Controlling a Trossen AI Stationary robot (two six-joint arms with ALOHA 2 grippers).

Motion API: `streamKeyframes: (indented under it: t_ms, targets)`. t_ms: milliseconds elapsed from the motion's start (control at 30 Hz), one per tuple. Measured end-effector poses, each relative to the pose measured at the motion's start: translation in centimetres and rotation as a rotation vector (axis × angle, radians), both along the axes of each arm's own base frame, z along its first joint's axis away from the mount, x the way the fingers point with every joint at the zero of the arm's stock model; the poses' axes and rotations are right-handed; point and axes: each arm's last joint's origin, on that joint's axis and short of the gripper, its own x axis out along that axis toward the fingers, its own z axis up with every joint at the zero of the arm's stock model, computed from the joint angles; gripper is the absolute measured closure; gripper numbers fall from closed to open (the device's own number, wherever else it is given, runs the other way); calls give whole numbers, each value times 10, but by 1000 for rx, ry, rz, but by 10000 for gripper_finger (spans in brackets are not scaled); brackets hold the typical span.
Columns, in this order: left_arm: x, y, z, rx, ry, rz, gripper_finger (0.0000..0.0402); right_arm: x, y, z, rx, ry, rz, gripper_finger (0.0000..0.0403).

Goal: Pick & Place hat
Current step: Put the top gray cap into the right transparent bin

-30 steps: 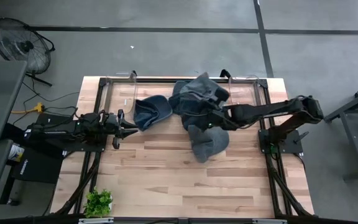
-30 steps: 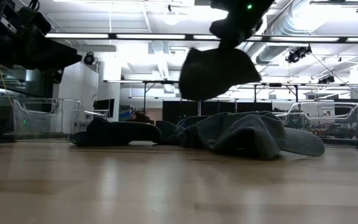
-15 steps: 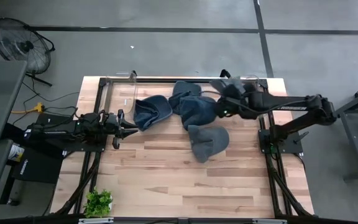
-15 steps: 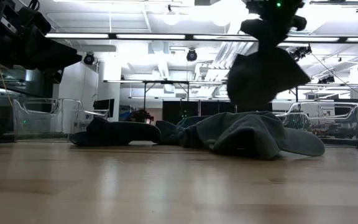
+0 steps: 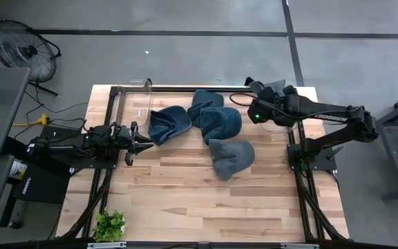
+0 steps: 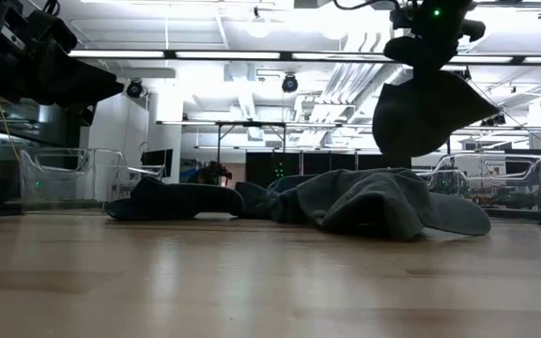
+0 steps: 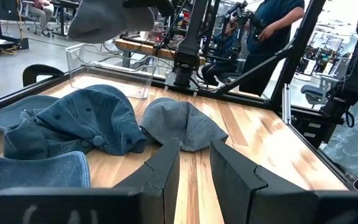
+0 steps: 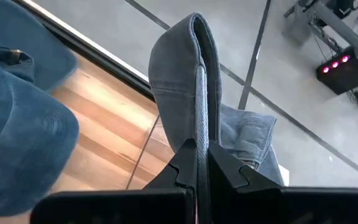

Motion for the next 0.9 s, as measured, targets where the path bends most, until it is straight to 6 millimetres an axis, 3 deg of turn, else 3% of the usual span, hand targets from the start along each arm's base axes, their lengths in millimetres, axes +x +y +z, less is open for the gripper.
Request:
streamKeyframes:
  t_ms: [267, 533, 900]
  targets:
    - [0, 0, 0, 0, 0, 0, 314, -19, 0, 9, 30, -14, -16, 395]
    - [0, 0, 0, 0, 0, 0, 314, -37, -13, 31, 29, 52, -113, 395]
    - [0, 0, 0, 0, 0, 0, 314, -29, -33, -1, 91, 272, -160, 395]
